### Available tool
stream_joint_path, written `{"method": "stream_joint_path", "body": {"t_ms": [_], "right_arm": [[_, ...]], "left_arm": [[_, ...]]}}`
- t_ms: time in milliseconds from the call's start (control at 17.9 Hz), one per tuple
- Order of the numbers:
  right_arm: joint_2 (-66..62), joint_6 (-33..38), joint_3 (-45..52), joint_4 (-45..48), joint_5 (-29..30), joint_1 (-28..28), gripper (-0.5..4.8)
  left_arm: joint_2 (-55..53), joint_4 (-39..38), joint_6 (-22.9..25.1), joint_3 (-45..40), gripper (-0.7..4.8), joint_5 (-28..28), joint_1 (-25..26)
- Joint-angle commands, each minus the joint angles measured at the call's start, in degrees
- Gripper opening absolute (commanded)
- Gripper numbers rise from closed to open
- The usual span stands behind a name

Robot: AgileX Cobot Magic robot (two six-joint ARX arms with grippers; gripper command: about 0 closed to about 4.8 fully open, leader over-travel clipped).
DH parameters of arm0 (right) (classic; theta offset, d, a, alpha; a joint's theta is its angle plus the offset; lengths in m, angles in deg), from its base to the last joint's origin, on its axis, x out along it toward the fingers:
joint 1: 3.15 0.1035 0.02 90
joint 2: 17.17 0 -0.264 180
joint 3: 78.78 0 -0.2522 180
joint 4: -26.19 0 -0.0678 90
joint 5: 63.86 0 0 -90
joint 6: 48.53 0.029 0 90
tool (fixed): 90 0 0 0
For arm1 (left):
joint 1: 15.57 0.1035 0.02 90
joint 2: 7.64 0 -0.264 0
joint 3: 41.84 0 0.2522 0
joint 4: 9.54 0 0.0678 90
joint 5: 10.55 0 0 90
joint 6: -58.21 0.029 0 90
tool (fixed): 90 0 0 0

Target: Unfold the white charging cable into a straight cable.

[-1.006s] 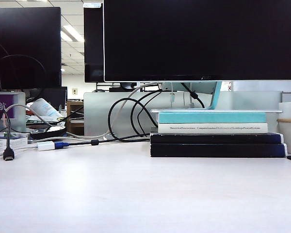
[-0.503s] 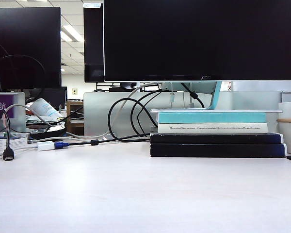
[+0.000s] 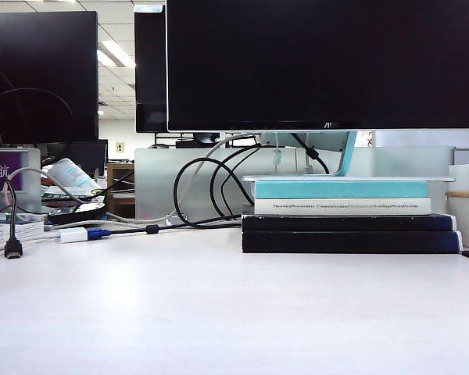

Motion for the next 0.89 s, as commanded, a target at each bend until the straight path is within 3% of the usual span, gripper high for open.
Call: {"method": "stream_joint_path", "body": {"t_ms": [56,391,447,503,726,894], "right_arm": [[2.01,2.78,-0.24,-1.64,-1.49,0.04,4.14],[2.62,7.48,-0.13,-8.87,-0.85,0.24,3.77],[2.6,7.48,-0.13,-10.03,-0.85,0.24,3.48],[2.43,7.39,-0.09,-11.34,-1.07,0.24,2.74],[2.16,7.37,0.09,-11.52,-1.31,0.2,2.69],[1.9,7.08,0.92,-11.37,-2.64,0.17,2.69]], "left_arm": [[0.17,-0.09,1.22,0.22,-0.06,-8.87,0.02],[0.46,3.74,2.38,0.26,-0.06,-8.81,0.02],[0.46,4.04,2.38,0.26,-0.06,-8.46,0.0],[0.46,4.13,2.38,0.26,-0.06,-6.51,0.02],[0.55,5.55,2.38,0.26,-0.06,-4.79,0.02],[0.55,7.13,1.25,0.26,-0.06,0.39,0.02]]}}
